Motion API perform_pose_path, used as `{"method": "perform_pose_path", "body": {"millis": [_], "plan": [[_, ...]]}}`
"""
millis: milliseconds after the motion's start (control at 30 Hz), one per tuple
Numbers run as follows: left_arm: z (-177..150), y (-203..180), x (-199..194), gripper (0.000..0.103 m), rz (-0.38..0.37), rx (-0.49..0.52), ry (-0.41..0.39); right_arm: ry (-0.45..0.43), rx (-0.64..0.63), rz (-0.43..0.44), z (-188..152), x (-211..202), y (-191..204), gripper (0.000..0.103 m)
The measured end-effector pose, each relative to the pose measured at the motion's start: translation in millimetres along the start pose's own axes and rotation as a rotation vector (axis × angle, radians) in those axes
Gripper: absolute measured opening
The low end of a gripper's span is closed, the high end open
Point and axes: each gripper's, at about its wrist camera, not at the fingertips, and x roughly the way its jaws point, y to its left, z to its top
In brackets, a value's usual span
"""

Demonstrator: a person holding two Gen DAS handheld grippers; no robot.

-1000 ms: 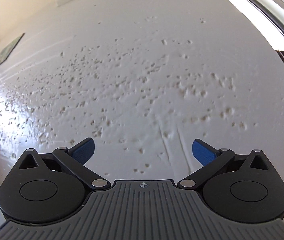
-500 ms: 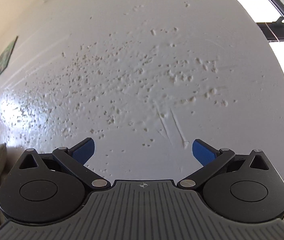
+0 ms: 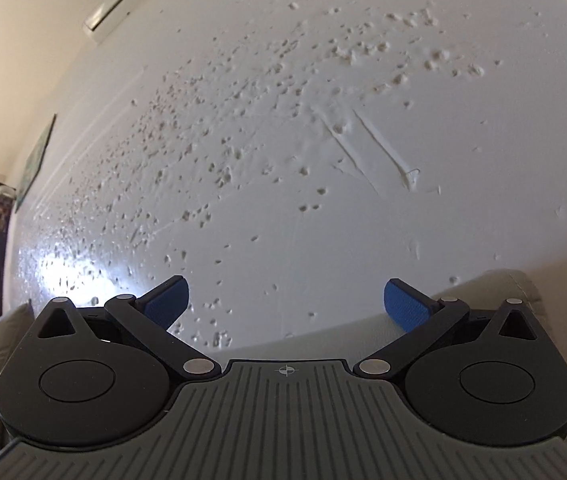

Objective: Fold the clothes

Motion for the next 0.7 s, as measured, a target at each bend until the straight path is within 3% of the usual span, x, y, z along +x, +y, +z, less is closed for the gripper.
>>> {"method": "perform_pose_path", "body": {"millis": [100, 167, 267, 333, 433, 567, 667, 700], "plan": [[7.4, -10.9, -16.7, 0.076, -0.031, 0.004, -0.012, -0.005, 0.055, -0.004, 38.7, 25.1, 4.4, 0.103], [15.0, -21.7, -40.0, 0.075, -0.081, -0.004, -0.028, -0.03, 0.047, -0.009, 82.0, 29.2, 14.5, 0.103], [26.3, -44.3, -87.6, 0.078, -0.168, 0.006, -0.067, -0.027, 0.002, -0.038, 153.4, 3.0, 35.3, 0.103], [30.8, -64.0, -120.6, 0.081, -0.16, 0.063, -0.067, -0.027, -0.057, -0.069, 201.1, -26.8, 50.8, 0.103], [33.6, -88.9, -153.9, 0.082, -0.133, 0.125, -0.013, 0.059, -0.196, -0.2, 259.3, -62.9, 72.7, 0.103], [24.6, -105.9, -160.3, 0.086, -0.266, 0.173, -0.002, 0.202, -0.179, -0.247, 299.9, -108.1, 76.7, 0.103], [9.1, -121.6, -121.7, 0.086, -0.419, 0.188, -0.128, 0.202, -0.113, -0.253, 305.2, -161.5, 71.8, 0.103], [2.1, -134.3, -108.5, 0.086, -0.409, 0.235, -0.227, 0.191, -0.094, -0.266, 306.1, -179.4, 69.6, 0.103]]}}
